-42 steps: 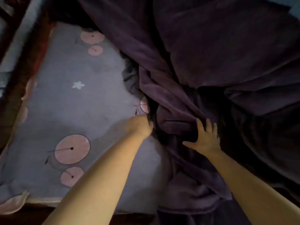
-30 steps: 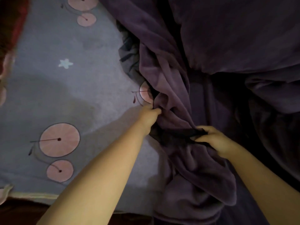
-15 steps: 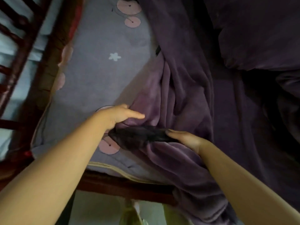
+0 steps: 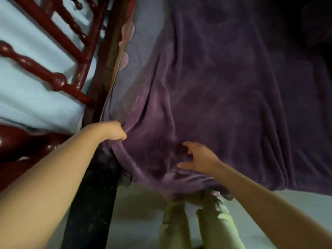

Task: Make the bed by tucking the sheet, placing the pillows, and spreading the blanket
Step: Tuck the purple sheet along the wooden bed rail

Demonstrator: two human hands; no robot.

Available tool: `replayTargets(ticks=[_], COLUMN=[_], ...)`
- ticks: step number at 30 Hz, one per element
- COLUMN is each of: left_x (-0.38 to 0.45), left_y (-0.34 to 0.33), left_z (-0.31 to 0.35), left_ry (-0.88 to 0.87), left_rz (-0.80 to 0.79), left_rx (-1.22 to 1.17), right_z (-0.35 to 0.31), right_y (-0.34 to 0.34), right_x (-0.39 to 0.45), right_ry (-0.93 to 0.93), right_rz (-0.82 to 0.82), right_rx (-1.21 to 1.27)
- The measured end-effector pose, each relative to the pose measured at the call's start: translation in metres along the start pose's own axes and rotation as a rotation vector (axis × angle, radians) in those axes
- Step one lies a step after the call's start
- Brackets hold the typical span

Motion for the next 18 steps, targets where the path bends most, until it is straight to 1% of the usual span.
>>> replayTargets(ticks=[1,2,4,5,7,9,10,12,13,14,15,16,17,18], left_x=[0.004,0.007,0.016,0.018,0.017,0.017,0.014,0.005,0.006,0.008,0.01,0.011,0.011,0.01], left_y=[-0.005,-0.01,-0.022,-0.029,-0.037,-0.04,-0.039,-0.033,-0.03,-0.029,-0.029,-0.027,-0.025,-0.025], left_z=[-0.001,-0.002,-0.006,-0.008,-0.012,-0.018,-0.021,-0.029,-0.033,-0.04,-0.048,-0.054,-0.061,-0.065], left_ry=[0.003,0.002,-0.002,0.009,0.002,-0.015,-0.018,-0.017,-0.013,0.006,0.042,0.083,0.121,0.14], left_rz=[0.053,0.096,0.114,0.1,0.086,0.057,0.009,-0.095,-0.106,-0.047,0.068,0.222,0.36,0.46], left_rx=[-0.07,-0.154,-0.406,-0.556,-0.792,-0.946,-1.015,-1.112,-1.109,-1.05,-0.953,-0.835,-0.731,-0.672], right_z=[0.001,-0.001,-0.003,-0.005,-0.011,-0.015,-0.019,-0.025,-0.025,-0.027,-0.028,-0.029,-0.032,-0.037], right_y=[-0.002,-0.005,-0.01,-0.01,-0.007,-0.009,-0.012,-0.019,-0.02,-0.019,-0.018,-0.017,-0.016,-0.014], right_x=[0.0,0.0,0.004,0.006,0.008,0.009,0.007,0.005,0.005,0.006,0.009,0.012,0.015,0.018], right_ry=[-0.018,-0.038,-0.011,0.02,0.074,0.098,0.098,0.066,0.022,-0.034,-0.067,-0.068,-0.038,0.004], right_rz=[0.014,-0.015,-0.074,-0.057,0.012,0.019,0.018,0.088,0.138,0.146,0.109,0.052,0.006,-0.017], right_rx=[-0.121,-0.203,-0.341,-0.352,-0.273,-0.203,-0.187,-0.15,-0.136,-0.17,-0.235,-0.299,-0.335,-0.35])
Point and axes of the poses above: each hand's wrist, its own x-axis towards the middle knuckle, its own y-axis out of the back of the hand, z = x × y, the point moved 1 cm from there along x, towards the middle knuckle, and after that the axes turned 3 degrees about z, right-handed, at the moved point
